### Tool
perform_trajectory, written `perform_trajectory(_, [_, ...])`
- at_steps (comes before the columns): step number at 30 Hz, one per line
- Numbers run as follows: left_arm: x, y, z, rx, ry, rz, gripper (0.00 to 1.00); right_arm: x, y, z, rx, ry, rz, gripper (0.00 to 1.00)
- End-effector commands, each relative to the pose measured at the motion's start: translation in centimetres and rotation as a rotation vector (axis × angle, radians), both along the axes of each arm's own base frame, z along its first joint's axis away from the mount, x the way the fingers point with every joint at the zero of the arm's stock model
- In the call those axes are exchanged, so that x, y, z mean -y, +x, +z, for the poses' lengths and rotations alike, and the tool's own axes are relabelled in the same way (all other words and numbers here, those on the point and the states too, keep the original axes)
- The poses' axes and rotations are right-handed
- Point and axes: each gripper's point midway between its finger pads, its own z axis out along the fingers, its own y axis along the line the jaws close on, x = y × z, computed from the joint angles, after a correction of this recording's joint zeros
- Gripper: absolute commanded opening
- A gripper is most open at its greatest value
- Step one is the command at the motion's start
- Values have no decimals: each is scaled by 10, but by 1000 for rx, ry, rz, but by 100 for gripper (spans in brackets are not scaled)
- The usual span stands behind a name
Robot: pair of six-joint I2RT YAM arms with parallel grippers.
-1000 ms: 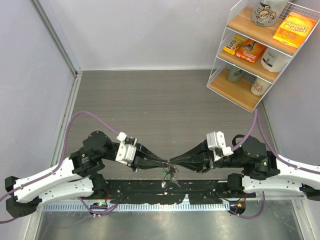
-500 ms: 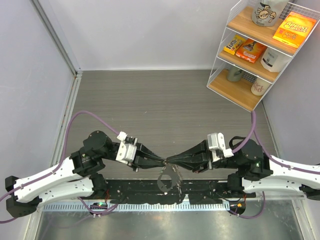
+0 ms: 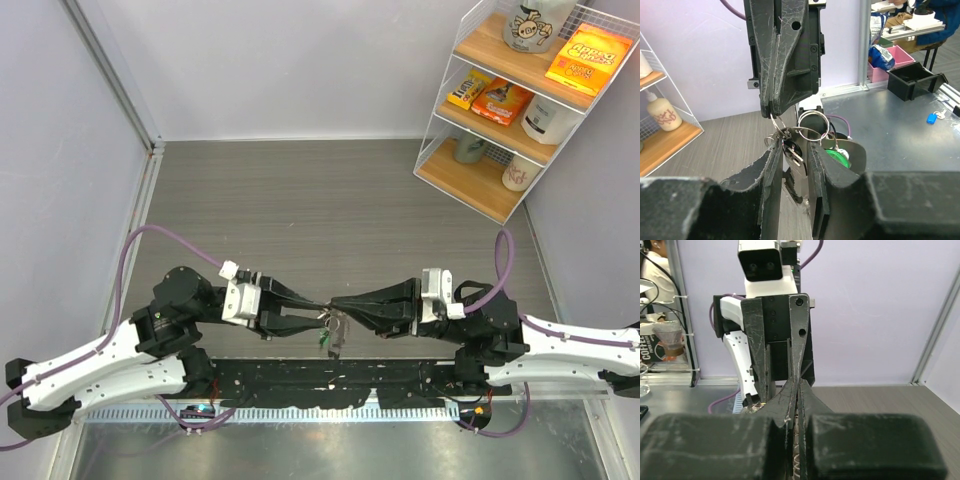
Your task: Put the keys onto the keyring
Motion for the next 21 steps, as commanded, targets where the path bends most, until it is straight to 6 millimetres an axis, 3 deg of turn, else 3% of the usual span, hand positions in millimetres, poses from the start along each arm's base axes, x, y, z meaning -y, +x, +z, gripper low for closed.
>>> perform_trajectory(1, [-2,0,10,-12,-45,6,32,18,17,29,-2,138,-108,6])
perform_trajectory(12, [-2,6,8,-22,-34,46,52,22,5,40,5,185,-42,6])
perform_trajectory(21, [-12,35,16,-57,-30,233,58,24,-5,44,21,180,9,5])
